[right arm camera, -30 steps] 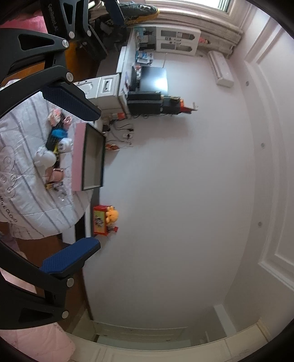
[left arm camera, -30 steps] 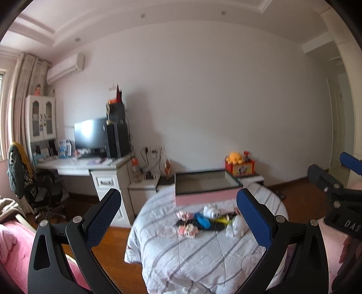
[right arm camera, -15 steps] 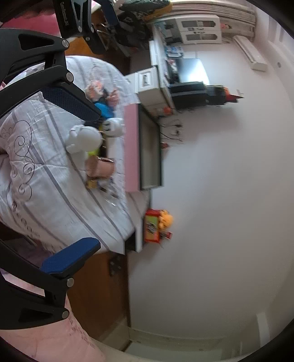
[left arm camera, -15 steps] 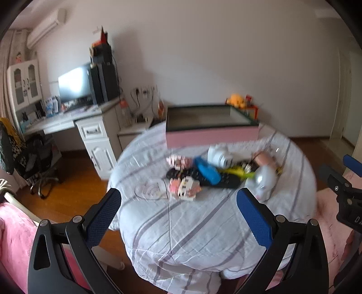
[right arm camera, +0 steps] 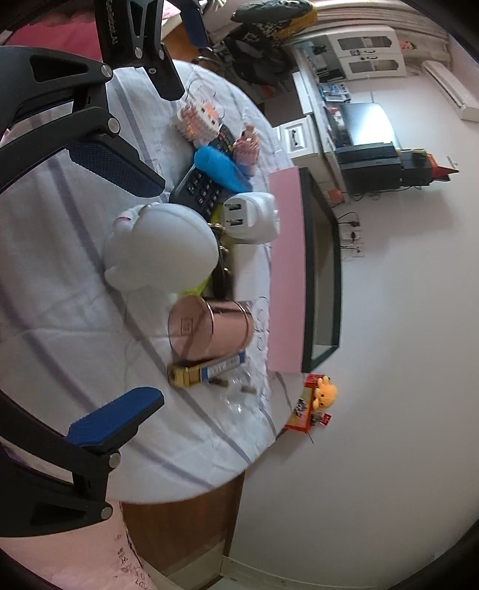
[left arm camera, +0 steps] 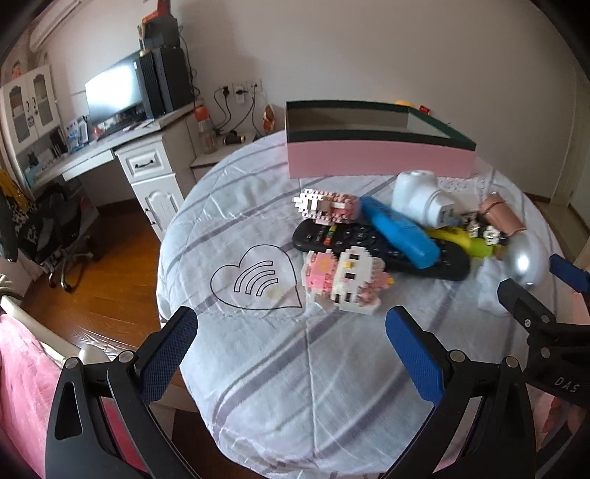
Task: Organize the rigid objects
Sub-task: 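Grasp the pink-white block figure with left tool while right tool grasps white round figurine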
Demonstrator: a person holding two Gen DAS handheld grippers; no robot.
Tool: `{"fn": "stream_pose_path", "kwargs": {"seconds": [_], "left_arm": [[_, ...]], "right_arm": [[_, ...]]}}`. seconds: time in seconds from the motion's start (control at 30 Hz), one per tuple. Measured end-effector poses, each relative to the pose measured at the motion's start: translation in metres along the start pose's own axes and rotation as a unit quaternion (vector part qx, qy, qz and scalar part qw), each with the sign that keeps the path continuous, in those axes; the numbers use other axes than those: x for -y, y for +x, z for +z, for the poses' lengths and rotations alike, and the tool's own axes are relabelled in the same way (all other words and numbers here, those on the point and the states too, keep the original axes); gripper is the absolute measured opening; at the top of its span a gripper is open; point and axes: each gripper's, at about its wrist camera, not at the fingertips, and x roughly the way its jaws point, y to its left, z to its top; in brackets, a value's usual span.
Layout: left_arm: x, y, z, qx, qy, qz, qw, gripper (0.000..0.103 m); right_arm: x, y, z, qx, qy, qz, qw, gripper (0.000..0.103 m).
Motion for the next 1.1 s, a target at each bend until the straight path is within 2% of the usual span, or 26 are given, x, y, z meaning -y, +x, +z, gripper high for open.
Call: {"fn": "stream_pose_path", "kwargs": {"seconds": [0.2, 0.27, 0.37, 0.43, 0.67, 0.83, 0.93, 1.0, 1.03, 1.07, 1.1], "left_arm": [[-0.001, 0.024, 0.001, -0.018, 0.004, -0.032, 0.9993, 0.103], [0.000, 0.032, 0.000, -0.026, 0.002, -0.044, 0.9987, 0.103], [0.002, 0.036, 0.000, -0.011, 0.012, -0.042, 0.9990, 0.103], [0.001, 0.038, 0.000, -0.003, 0.006, -0.046, 0.9989, 0.103], [-0.005, 0.034, 0.000, 0.010, 0.013, -0.059, 0.9981, 0.103], [-0.014, 0.030, 0.002, 0.004, -0.002, -0.073, 0.9974, 0.102], [-0.017, 0.029, 0.002, 0.001, -0.013, -0.073, 0.9973, 0.095], [-0.015, 0.027, 0.002, 0.001, -0.007, -0.075, 0.9972, 0.087], [-0.014, 0.026, 0.003, 0.003, -0.003, -0.075, 0.9972, 0.076], [-0.014, 0.026, 0.002, 0.003, 0.000, -0.076, 0.9971, 0.069], [-0.013, 0.026, 0.003, 0.002, 0.004, -0.080, 0.9968, 0.067]], "right_arm": [[0.001, 0.023, -0.004, -0.025, -0.001, 0.009, 1.000, 0.103], [0.004, 0.021, -0.003, -0.021, 0.006, 0.009, 1.000, 0.103], [0.008, 0.032, -0.001, -0.066, 0.013, 0.015, 0.998, 0.103], [0.006, 0.034, 0.000, -0.073, 0.005, 0.008, 0.997, 0.103], [0.007, 0.033, 0.001, -0.082, -0.004, 0.012, 0.997, 0.103], [0.009, 0.033, 0.001, -0.079, -0.007, 0.026, 0.997, 0.103], [0.006, 0.030, 0.001, -0.072, 0.007, 0.020, 0.997, 0.103], [0.004, 0.028, 0.003, -0.068, 0.009, 0.032, 0.997, 0.101], [0.003, 0.027, 0.003, -0.065, 0.009, 0.036, 0.997, 0.099], [0.002, 0.026, 0.004, -0.061, 0.011, 0.040, 0.997, 0.092], [0.002, 0.025, 0.005, -0.059, 0.013, 0.053, 0.997, 0.085]]}}
